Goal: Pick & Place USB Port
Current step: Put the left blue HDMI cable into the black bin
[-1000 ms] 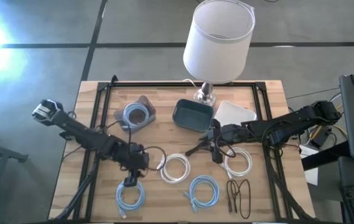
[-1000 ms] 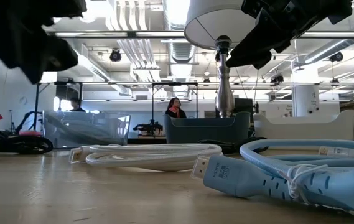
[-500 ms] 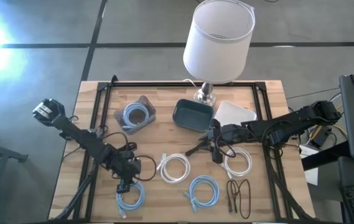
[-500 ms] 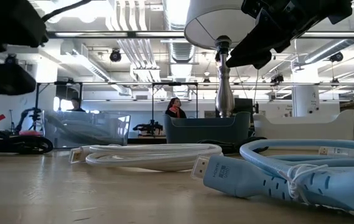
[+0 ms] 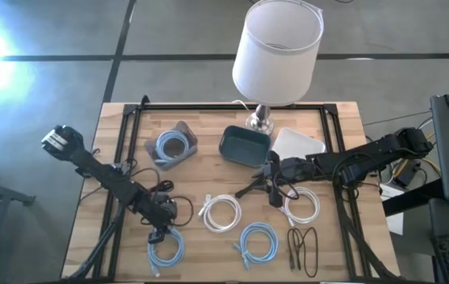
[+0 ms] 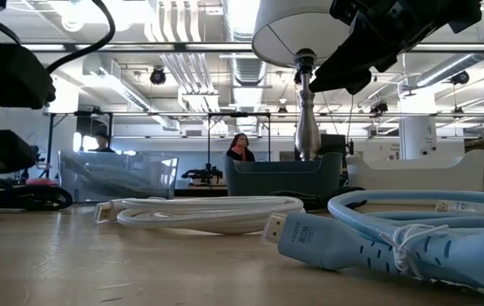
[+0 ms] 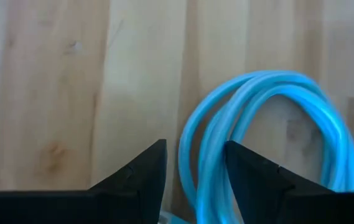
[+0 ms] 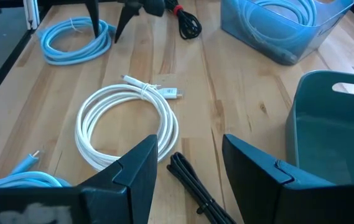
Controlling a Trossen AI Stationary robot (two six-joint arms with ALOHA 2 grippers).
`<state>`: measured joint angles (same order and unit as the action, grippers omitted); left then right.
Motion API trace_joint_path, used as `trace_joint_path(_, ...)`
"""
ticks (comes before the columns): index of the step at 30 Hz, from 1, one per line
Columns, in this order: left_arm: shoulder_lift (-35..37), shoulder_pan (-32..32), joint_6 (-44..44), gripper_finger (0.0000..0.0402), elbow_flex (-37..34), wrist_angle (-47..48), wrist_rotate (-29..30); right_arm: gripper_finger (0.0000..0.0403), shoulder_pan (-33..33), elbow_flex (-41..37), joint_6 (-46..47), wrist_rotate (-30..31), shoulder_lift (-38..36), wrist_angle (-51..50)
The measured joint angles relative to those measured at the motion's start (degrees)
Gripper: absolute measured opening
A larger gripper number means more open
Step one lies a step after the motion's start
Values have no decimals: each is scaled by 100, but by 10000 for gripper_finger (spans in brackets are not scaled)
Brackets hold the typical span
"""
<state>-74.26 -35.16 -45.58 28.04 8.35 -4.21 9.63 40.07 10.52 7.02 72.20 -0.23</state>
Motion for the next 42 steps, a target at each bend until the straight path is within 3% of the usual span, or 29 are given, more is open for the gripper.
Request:
trace_joint_path(7, 0, 0, 64, 155, -309, -528, -129, 176, 0, -8, 0, 1, 2, -2)
trace_joint_path(16, 9, 20, 513, 17, -282, -492, -99, 176, -2, -53, -3, 1, 2, -2)
trace_joint_path(25, 2, 83, 1306, 24, 347, -351, 695, 176, -2, -139, -15, 3, 2, -2)
trace_joint_path(29, 15, 176, 1562, 20, 904, 394, 1274, 176, -2, -141, -11, 3, 2, 0)
trace_joint_path(35, 17, 370, 1634, 27, 1991, 2468, 2340, 176, -2, -141, -15, 3, 2, 4)
trace_joint_path(42, 37, 631, 2381, 21, 3080, 4068, 3555, 176, -2, -141, -6, 3, 2, 5)
